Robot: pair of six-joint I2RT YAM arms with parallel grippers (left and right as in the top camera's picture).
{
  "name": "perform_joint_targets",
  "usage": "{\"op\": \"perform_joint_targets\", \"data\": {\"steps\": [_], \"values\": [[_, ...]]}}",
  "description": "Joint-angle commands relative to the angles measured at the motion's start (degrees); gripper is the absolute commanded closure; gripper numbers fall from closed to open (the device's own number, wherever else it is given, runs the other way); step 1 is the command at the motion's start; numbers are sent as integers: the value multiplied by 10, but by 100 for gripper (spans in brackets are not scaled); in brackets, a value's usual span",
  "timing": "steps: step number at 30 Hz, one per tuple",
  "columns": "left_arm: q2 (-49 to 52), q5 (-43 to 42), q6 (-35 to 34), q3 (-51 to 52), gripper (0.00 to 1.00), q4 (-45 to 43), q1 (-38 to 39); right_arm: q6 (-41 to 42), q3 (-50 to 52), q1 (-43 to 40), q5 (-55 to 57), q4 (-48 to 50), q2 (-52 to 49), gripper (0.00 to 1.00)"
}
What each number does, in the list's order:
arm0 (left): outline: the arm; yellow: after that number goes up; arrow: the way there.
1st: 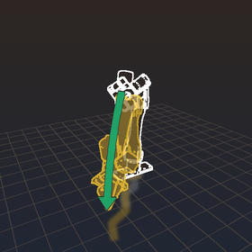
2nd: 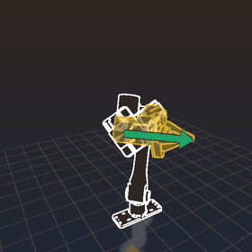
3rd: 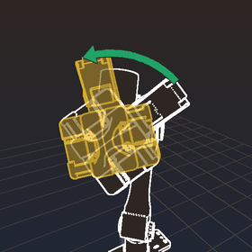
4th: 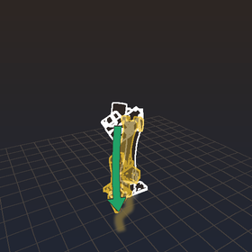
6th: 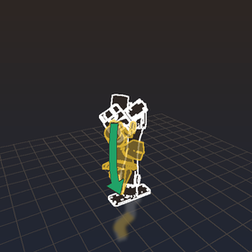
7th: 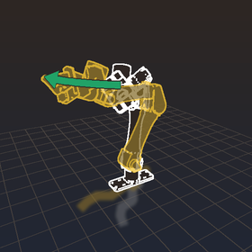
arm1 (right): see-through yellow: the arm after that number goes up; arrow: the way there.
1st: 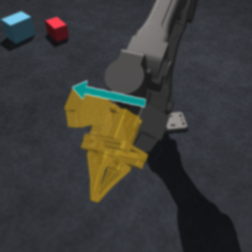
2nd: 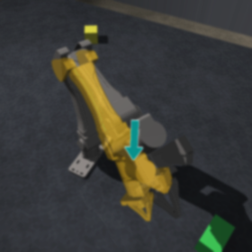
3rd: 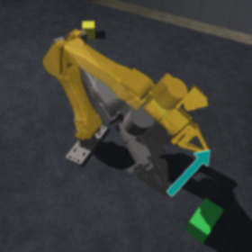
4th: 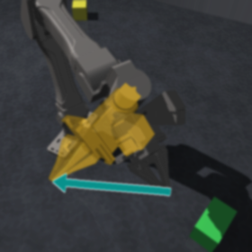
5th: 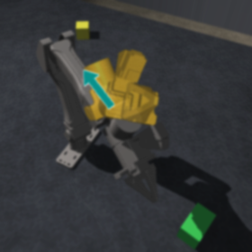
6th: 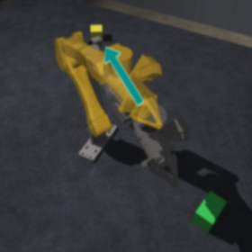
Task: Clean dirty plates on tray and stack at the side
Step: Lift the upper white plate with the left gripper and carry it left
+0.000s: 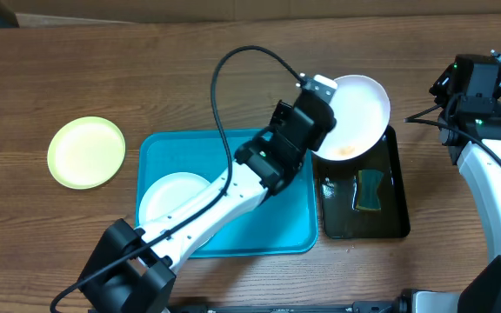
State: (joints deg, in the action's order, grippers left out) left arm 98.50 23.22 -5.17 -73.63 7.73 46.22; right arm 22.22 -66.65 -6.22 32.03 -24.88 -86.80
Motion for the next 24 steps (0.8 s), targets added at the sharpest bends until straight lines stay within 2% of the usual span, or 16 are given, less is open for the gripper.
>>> {"op": "perform_joint_targets", "data": {"steps": [1,13,15,24], "values": [[5,73,70,-8,96,-14,26,-2,-9,1,13,3,0,0],[5,221,278,-8,96,-110,120,-2,-9,1,13,3,0,0],[5,230,296,-8,96,-110,125,-2,-9,1,13,3,0,0],[5,266,301,-8,96,-115,126,-2,-9,1,13,3,0,0]]}}
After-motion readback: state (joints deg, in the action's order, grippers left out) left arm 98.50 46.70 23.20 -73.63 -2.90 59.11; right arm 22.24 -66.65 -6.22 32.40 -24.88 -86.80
